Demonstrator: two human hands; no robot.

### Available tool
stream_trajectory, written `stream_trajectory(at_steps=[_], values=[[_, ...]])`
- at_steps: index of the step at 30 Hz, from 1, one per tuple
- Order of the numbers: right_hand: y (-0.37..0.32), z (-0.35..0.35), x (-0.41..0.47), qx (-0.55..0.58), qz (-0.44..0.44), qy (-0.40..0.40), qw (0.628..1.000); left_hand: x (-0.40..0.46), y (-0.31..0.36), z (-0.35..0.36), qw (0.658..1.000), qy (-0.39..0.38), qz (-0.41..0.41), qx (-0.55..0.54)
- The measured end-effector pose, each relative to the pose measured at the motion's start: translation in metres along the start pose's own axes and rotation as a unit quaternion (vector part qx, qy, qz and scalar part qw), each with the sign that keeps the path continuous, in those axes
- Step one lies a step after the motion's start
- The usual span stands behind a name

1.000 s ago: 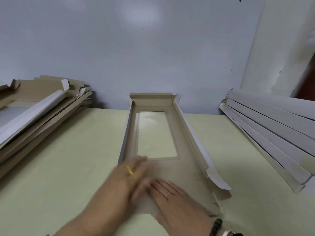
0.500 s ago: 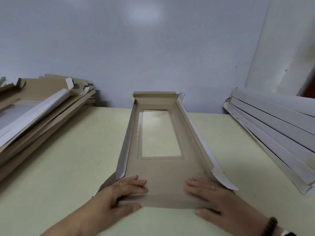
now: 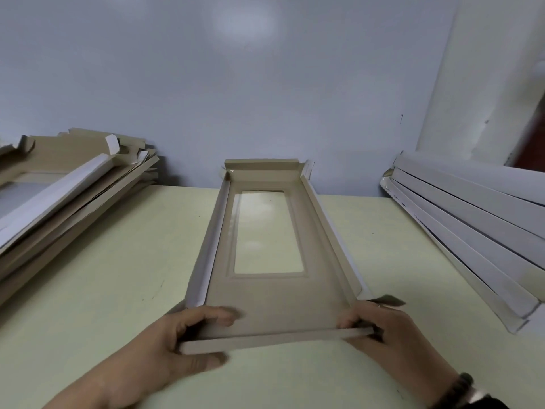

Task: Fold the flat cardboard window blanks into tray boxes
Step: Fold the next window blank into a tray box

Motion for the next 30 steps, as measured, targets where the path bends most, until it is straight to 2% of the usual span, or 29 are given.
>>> stream_trajectory(at_steps=[3,7,9,12,16,17,20,22,24,27,30], values=[[0.004,0.001,0.004,0.024,0.051,0.058,0.997,0.003,-0.001,-0.009,0.993,0.113,-0.028,-0.015],[-0.002,0.005,0.007,-0.023,0.074,0.113,0.991,0.0,-0.003,-0.01,0.96,0.249,-0.08,0.104],[-0.008,0.01,0.009,-0.082,0.077,0.104,0.988,0.001,0.004,-0.006,0.943,0.25,-0.068,0.209],[-0.016,0.019,0.012,-0.231,0.063,0.075,0.968,0.006,0.012,-0.002,0.899,0.215,-0.043,0.378],[-0.025,0.029,0.013,-0.312,-0.016,0.057,0.948,0.008,0.025,0.006,0.845,0.199,0.031,0.495],[-0.028,0.034,0.015,-0.323,-0.036,0.048,0.944,0.01,0.03,0.01,0.842,0.192,0.052,0.501],[-0.037,0.055,0.015,-0.303,-0.091,-0.009,0.949,0.017,0.042,0.029,0.863,0.139,0.115,0.471],[-0.04,0.068,0.015,-0.271,-0.091,-0.062,0.956,0.023,0.045,0.048,0.887,0.086,0.152,0.426],[-0.041,0.073,0.018,-0.205,-0.064,-0.101,0.971,0.03,0.04,0.057,0.91,0.054,0.135,0.389],[-0.028,0.069,0.022,-0.132,-0.053,-0.133,0.981,0.035,0.018,0.051,0.936,0.066,0.096,0.333],[-0.012,0.055,0.02,-0.148,-0.035,-0.106,0.983,0.031,0.007,0.034,0.94,0.089,0.064,0.323]])
Point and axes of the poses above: each hand's wrist, its own x-axis towards the middle knuckle, its own z-axis out of the palm, y = z × x, the point moved 6 cm from there along x, towards the middle knuckle, and after that the axes turned 10 degrees about x, right-handed, at the moved point
